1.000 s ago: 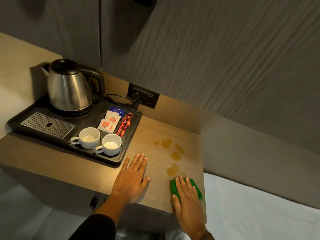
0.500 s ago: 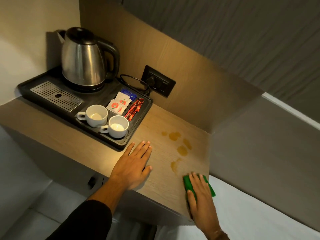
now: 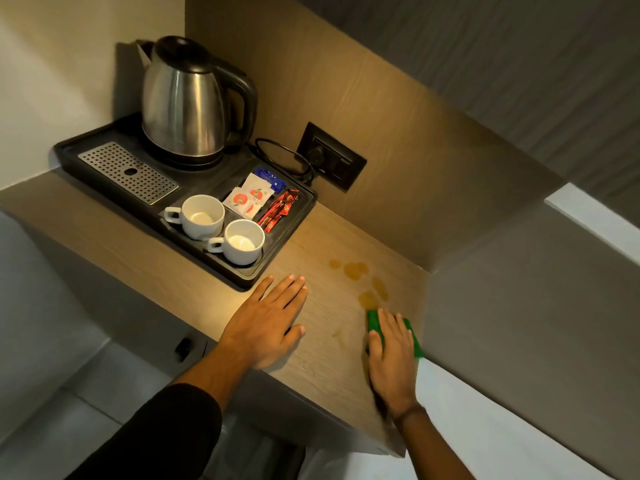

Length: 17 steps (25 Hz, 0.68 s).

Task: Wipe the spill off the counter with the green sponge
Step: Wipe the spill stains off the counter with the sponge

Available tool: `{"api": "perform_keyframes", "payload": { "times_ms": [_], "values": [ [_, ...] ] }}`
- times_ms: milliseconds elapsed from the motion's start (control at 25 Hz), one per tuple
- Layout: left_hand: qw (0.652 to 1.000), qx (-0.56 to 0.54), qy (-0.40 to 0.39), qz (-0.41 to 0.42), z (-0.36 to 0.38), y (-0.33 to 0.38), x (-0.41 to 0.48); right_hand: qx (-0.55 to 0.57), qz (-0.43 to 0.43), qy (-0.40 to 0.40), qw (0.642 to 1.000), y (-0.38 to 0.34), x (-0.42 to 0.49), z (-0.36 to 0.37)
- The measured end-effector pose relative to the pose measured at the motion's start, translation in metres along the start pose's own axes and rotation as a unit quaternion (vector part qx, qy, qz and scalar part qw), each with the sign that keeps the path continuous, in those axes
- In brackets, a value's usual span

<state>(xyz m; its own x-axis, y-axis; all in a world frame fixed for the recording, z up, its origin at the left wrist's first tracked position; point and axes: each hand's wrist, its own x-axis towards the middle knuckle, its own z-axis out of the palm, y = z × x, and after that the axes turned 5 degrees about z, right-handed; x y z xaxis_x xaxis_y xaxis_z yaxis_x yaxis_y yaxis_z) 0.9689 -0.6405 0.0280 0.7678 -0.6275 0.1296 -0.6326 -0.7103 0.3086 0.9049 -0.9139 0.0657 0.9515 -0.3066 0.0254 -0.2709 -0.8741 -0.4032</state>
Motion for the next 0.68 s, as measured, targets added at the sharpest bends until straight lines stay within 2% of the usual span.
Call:
{"api": "perform_keyframes", "payload": {
  "times_ms": [40, 120, 200, 280, 320, 440, 520, 600, 680],
  "values": [
    [1.000, -0.001, 0.004, -0.002, 0.000, 0.000, 0.001, 0.007, -0.013, -0.018, 1.000, -0.020, 0.007, 0.007],
    [1.000, -0.004, 0.003, -0.006, -0.001, 0.000, 0.001, 0.010, -0.098, -0.064, 0.993, -0.034, -0.014, 0.025],
    [1.000, -0.005, 0.006, -0.009, 0.000, 0.001, 0.000, -0.017, -0.161, -0.090, 0.983, -0.001, -0.051, 0.020],
    [1.000, -0.015, 0.003, -0.010, 0.000, 0.001, 0.000, -0.021, -0.152, -0.054, 0.987, 0.038, -0.045, -0.003],
    [1.000, -0.015, 0.006, -0.011, 0.000, 0.001, 0.000, -0.014, -0.121, -0.039, 0.992, 0.043, -0.023, -0.009],
    [1.000, -0.014, 0.007, -0.006, -0.001, 0.001, 0.001, 0.020, -0.009, -0.010, 1.000, 0.003, 0.053, -0.012],
    [1.000, -0.018, 0.008, -0.008, -0.001, 0.001, 0.000, 0.025, -0.047, -0.040, 0.998, -0.012, 0.049, 0.006],
    [1.000, -0.019, 0.014, -0.011, -0.001, 0.001, 0.000, 0.011, -0.126, -0.061, 0.990, 0.013, 0.017, 0.008],
    [1.000, -0.020, 0.013, -0.013, 0.000, 0.001, 0.000, -0.006, -0.138, -0.036, 0.990, 0.052, 0.009, -0.008]
  ]
}}
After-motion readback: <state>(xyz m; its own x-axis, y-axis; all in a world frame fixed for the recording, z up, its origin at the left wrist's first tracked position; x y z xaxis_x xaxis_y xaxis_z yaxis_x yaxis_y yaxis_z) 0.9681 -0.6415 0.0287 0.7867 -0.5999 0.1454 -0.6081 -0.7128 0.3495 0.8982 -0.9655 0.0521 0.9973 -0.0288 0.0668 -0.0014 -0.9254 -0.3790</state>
